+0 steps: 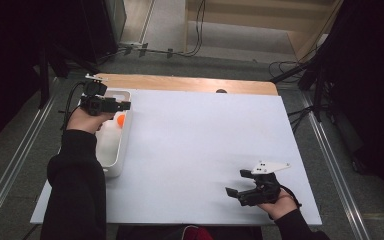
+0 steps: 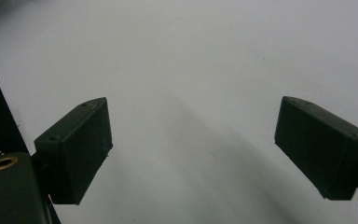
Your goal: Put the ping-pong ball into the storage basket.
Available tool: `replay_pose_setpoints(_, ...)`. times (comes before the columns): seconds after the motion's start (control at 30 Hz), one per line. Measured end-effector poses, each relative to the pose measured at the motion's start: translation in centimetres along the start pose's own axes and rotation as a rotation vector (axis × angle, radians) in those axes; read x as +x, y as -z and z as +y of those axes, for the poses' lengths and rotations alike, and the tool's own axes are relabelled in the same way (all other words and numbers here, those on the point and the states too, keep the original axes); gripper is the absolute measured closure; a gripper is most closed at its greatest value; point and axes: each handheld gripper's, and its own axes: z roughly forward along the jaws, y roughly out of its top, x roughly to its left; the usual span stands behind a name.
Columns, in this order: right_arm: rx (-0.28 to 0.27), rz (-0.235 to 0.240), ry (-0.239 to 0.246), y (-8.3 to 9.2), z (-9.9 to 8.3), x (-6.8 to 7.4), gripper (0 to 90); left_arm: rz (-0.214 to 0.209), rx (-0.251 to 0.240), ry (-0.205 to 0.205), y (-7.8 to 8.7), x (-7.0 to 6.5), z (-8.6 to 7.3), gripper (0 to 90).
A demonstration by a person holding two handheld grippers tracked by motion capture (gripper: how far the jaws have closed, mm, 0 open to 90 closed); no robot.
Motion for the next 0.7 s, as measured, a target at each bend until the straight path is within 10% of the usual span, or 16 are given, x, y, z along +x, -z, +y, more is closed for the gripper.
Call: replay_pose_setpoints(0.7,0.003,0.001,0.001,0.0,0.0,0.0,9.8,-0.111,0.021,-0.067,-1.6,-2.9,0.5,33.3)
